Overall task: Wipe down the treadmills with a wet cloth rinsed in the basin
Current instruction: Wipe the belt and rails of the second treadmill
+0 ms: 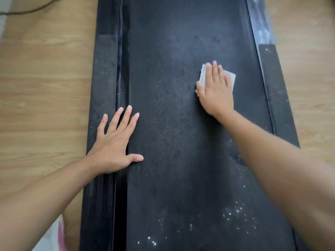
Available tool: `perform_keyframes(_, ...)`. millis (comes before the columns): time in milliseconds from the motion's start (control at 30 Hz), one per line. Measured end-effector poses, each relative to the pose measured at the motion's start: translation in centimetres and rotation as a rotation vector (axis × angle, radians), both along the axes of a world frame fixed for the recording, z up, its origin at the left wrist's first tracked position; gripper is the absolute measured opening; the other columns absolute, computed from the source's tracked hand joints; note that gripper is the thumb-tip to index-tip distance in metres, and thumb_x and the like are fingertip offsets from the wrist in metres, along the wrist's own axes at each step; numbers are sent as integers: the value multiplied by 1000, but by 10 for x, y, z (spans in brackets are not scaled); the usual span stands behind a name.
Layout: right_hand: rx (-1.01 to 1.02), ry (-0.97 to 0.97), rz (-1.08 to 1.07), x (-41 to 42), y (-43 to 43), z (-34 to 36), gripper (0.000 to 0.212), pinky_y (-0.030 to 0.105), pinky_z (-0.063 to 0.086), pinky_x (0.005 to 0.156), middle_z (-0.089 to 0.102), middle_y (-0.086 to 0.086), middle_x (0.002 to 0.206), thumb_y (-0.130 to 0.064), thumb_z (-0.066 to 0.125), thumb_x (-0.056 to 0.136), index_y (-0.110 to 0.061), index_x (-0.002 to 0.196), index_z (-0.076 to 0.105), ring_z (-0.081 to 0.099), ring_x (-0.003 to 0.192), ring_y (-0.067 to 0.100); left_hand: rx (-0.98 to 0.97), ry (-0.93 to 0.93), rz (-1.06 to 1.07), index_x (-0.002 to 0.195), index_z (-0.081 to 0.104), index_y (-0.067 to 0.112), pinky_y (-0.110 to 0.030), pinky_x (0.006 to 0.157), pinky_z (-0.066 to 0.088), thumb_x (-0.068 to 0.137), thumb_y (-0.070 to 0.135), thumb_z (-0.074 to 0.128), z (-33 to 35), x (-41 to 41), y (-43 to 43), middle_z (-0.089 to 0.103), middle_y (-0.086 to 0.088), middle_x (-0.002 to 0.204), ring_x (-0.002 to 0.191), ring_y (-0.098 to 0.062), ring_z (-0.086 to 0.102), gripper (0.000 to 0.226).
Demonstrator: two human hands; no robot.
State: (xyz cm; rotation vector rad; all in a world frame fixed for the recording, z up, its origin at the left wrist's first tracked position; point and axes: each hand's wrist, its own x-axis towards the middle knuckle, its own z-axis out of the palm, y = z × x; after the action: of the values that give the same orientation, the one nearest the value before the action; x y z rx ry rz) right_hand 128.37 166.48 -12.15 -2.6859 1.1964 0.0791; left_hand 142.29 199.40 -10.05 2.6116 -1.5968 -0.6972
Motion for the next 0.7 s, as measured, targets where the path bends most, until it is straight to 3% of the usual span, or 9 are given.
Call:
perform_keyframes(200, 142, 53, 3, -212, 219, 14, 69, 47, 7, 130, -7, 4, 178, -45, 20, 111, -13, 169, 1, 1, 164, 24, 19, 24, 28, 163, -18, 32, -54, 126, -14, 76, 74, 72, 7, -1, -2, -35, 9, 167, 153, -13, -33, 132)
perform_keyframes(300, 64, 101, 54, -182, 172, 3, 69, 46, 7, 131, -4, 5, 178, -45, 19, 110, -12, 169, 4, 1, 164, 22, 17, 29, 22, 162, -19, 33, -55, 126, -13, 75, 74, 72, 1, 1, -1, -36, 10, 166, 153, -13, -34, 133)
perform_keyframes(433, -64, -9, -112, -73, 15, -15, 71, 46, 10, 131, 6, 8, 177, -48, 16, 108, -12, 169, 10, 4, 164, 22, -8, 10, 17, 162, -20, 34, -55, 126, -14, 75, 74, 73, -7, 2, -1, -36, 12, 165, 153, -12, -33, 132)
perform_keyframes(533, -42, 20, -108, -23, -72, -6, 71, 47, 5, 132, 3, 8, 177, -48, 17, 109, -11, 169, 8, 1, 164, 23, -13, 12, 20, 161, -21, 36, -52, 125, -17, 76, 73, 73, -5, 0, 0, -38, 14, 164, 152, -10, -35, 132)
perform_keyframes(633, 12, 46, -35, -50, -52, 2, 72, 47, 4, 132, -2, 6, 178, -51, 17, 110, -13, 169, 3, -3, 164, 21, -5, 14, 27, 161, -19, 36, -52, 125, -16, 76, 71, 74, 1, -1, -2, -37, 14, 165, 152, -10, -34, 132)
perform_keyframes(700, 14, 78, -19, -121, 17, 8, 71, 49, 7, 132, -5, 4, 178, -51, 18, 110, -15, 169, 1, -6, 164, 20, 22, 25, 22, 162, -20, 35, -53, 126, -14, 76, 72, 74, 7, -3, -4, -36, 13, 165, 153, -11, -34, 132)
